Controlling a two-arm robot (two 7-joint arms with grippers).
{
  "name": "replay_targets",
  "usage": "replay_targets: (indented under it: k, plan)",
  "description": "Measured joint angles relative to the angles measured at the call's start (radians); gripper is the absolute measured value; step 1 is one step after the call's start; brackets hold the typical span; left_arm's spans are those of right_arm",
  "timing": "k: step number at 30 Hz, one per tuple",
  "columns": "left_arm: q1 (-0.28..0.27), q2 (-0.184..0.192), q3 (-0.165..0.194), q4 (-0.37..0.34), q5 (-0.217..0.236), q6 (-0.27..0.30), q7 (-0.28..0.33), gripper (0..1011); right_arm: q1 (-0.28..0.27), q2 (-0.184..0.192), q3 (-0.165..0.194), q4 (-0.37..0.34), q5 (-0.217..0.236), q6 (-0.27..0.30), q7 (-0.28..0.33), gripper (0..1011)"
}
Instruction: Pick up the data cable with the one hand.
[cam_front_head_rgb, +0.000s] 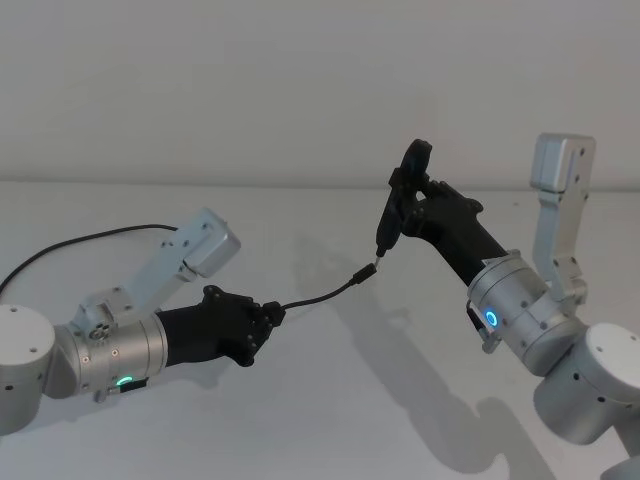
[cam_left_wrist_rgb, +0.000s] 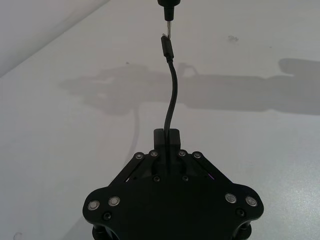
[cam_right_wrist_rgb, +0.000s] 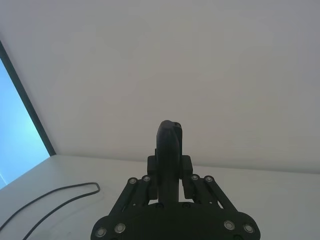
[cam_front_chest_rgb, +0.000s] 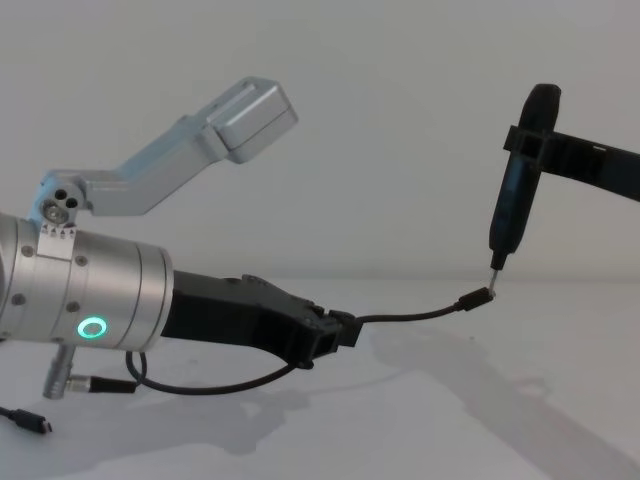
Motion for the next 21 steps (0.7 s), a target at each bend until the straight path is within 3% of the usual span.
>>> replay_targets:
  k: [21]
  plan:
    - [0.0,0.0,0.0,0.0,0.0,0.0,0.0,41,-0.001,0.0,0.0,-0.001,0.0,0.0,0.0,274]
